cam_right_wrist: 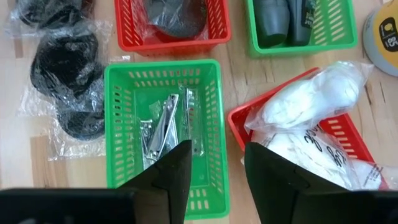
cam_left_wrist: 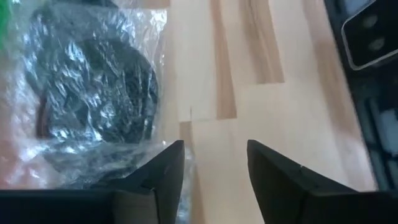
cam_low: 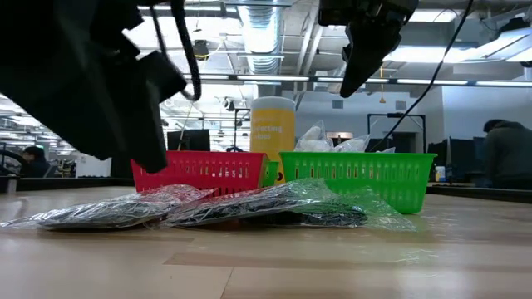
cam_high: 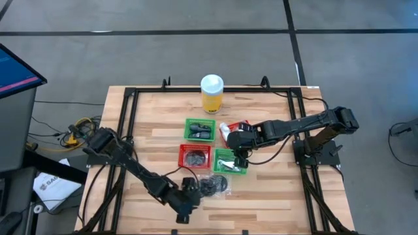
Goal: Pick & Place Travel size toiletries
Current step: Put the hairbrush into the left red bin
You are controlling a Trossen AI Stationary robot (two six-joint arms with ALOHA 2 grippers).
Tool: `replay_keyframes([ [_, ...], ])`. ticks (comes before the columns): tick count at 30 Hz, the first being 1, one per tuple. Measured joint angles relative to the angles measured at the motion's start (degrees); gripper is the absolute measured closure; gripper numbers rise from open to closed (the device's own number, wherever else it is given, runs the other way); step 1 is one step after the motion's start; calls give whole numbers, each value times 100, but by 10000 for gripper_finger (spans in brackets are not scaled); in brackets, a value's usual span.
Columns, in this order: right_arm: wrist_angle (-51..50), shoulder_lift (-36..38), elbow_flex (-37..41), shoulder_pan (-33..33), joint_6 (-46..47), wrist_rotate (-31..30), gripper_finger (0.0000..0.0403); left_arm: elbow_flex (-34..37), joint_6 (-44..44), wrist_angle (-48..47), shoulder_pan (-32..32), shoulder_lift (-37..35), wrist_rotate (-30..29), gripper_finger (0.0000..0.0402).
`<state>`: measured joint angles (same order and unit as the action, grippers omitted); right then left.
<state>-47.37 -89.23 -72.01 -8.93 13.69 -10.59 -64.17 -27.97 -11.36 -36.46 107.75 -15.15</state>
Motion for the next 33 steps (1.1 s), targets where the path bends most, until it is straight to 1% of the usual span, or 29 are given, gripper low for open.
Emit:
replay_keyframes([
  [2,-40,0,0,0,-12,0,264,-177,227,-248,18,51,-52,241],
  [3,-48,0,0,0,-15,0,263,-247,267,-224,23,83,-155,243],
  [6,-70,0,2,-1,-15,2,261,-283,401,-331,23,84,-345,244],
  [14,-147,-2,2,-7,-15,0,265,-227,376,-434,23,103,-366,245],
  [20,-147,-2,2,-7,-15,2,265,-226,375,-418,23,532,-293,245],
  [22,-147,-2,2,-7,-14,2,263,-253,362,-338,23,649,-349,245],
  [26,-146,-2,2,-7,-13,2,264,-266,360,-323,18,712,-435,251],
  [29,-146,-2,2,-7,-13,2,267,-261,366,-349,12,692,-494,277],
  [31,-145,-2,2,-7,-13,2,268,-257,370,-384,18,690,-543,310],
  [33,-145,-2,2,-7,-13,2,268,-253,378,-438,20,690,-605,357],
])
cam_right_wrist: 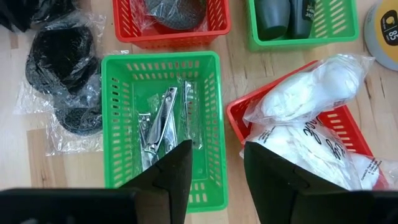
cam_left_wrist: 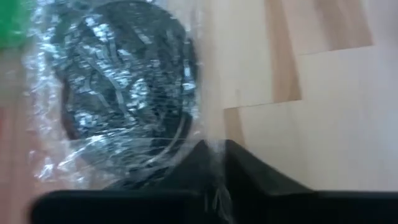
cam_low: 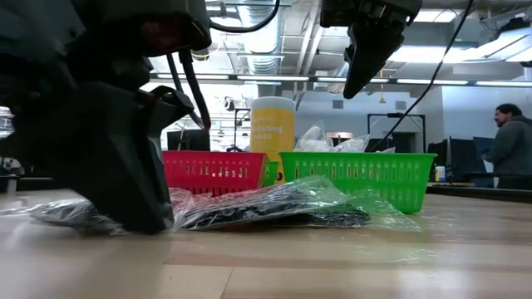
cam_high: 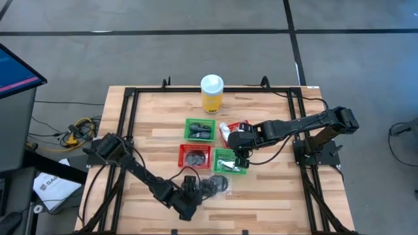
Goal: Pick & Place Travel size toiletries
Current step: Put the hairbrush into the left red bin
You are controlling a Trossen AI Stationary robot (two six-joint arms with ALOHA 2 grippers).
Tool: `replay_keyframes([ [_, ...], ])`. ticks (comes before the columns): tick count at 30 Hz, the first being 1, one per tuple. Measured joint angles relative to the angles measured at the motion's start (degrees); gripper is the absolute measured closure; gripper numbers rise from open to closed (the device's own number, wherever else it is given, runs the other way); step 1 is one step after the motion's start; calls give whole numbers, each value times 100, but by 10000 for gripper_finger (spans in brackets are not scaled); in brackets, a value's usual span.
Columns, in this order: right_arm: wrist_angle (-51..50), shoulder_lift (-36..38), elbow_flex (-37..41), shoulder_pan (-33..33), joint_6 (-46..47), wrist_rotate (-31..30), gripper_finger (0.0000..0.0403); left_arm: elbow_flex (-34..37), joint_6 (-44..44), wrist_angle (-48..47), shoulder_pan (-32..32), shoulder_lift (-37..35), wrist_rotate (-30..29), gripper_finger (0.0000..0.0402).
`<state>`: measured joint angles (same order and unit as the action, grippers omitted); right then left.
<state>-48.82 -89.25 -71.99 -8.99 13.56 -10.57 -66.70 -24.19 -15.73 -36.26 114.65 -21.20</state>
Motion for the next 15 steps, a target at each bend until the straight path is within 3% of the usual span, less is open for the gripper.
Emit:
replay_keyframes([
  [3,2,0,0,0,0,0,266,4,-10,-37,3,0,-56,392],
  [15,2,2,-2,0,0,0,268,49,-54,-604,1,-441,13,401],
])
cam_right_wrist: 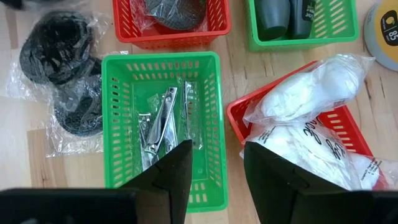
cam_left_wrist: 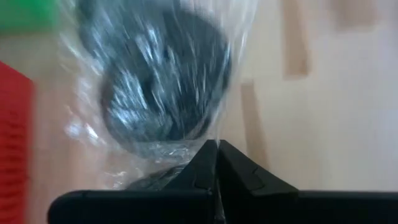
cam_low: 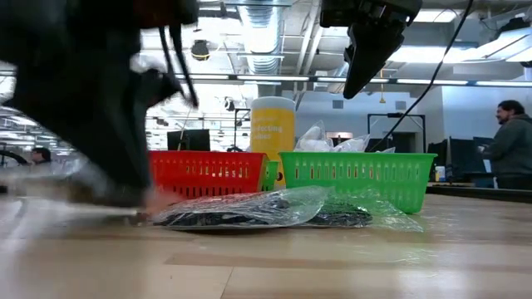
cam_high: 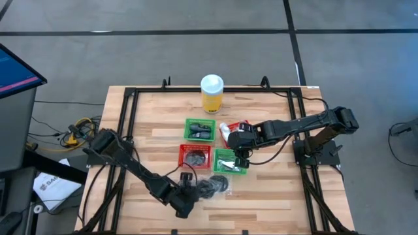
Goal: Pick & Place Travel size toiletries
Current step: Put the hairbrush into the left red bin
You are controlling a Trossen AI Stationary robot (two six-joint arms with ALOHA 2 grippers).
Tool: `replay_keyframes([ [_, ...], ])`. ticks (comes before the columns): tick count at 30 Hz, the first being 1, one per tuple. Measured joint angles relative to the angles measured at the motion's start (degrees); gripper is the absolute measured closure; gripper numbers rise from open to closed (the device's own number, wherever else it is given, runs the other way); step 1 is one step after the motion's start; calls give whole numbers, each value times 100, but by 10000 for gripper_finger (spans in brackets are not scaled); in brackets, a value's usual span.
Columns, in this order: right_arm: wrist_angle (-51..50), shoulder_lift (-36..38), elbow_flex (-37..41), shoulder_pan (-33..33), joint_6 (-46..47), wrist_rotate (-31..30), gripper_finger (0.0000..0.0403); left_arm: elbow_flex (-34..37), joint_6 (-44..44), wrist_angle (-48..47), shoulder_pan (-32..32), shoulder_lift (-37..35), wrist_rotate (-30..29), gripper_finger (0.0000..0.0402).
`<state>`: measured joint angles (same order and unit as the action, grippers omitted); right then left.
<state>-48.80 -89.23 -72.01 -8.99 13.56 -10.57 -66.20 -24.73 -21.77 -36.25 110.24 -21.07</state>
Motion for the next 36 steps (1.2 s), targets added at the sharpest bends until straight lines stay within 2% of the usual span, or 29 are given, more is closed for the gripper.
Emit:
replay_keyframes([
  [5,0,0,0,0,0,0,266,-12,24,-18,0,-598,-164,401],
  [10,2,0,0,0,0,0,264,-21,88,-16,-35,-1242,-703,401],
  [17,0,0,0,0,-2,0,269,-21,689,8,110,-1818,-1169,401],
  [26,-4,0,0,0,-2,0,266,202,1037,8,885,-1878,-957,401],
  [36,-4,0,0,0,-2,0,265,647,1097,137,1756,-1878,-310,401],
])
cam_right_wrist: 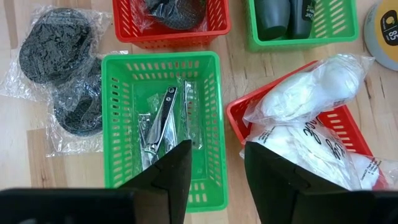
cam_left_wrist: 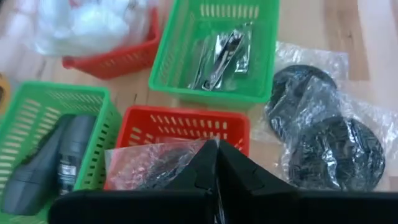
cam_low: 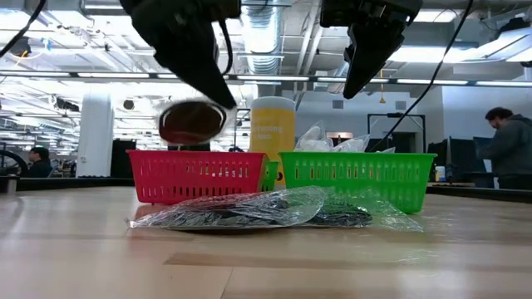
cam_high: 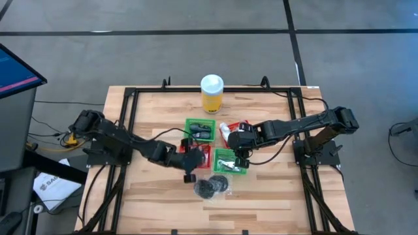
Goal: Pick & Place Travel size toiletries
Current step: Put the hairbrush into the left red bin
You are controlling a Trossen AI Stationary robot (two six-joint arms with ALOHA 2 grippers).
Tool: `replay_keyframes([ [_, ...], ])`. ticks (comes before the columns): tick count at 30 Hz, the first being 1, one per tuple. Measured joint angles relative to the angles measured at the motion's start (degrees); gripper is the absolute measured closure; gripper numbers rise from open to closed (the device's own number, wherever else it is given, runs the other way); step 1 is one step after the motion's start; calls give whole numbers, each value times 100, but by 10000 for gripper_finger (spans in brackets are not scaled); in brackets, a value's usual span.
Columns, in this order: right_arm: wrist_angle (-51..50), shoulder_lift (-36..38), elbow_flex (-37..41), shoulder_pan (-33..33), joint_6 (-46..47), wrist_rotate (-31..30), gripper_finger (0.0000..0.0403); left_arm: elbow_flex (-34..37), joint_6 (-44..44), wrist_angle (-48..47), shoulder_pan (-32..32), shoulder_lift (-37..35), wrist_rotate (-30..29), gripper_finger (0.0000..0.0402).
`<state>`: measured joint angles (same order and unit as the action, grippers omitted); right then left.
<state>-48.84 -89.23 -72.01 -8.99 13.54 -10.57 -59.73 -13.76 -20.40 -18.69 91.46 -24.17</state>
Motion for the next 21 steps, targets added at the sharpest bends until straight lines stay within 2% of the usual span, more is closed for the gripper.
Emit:
replay_keyframes([
  [5,2,0,0,0,0,0,265,310,8,341,312,0,310,401],
  [13,2,0,0,0,0,0,268,435,-1,421,530,0,662,399],
  [21,61,0,0,0,0,0,264,433,0,496,517,0,657,361],
])
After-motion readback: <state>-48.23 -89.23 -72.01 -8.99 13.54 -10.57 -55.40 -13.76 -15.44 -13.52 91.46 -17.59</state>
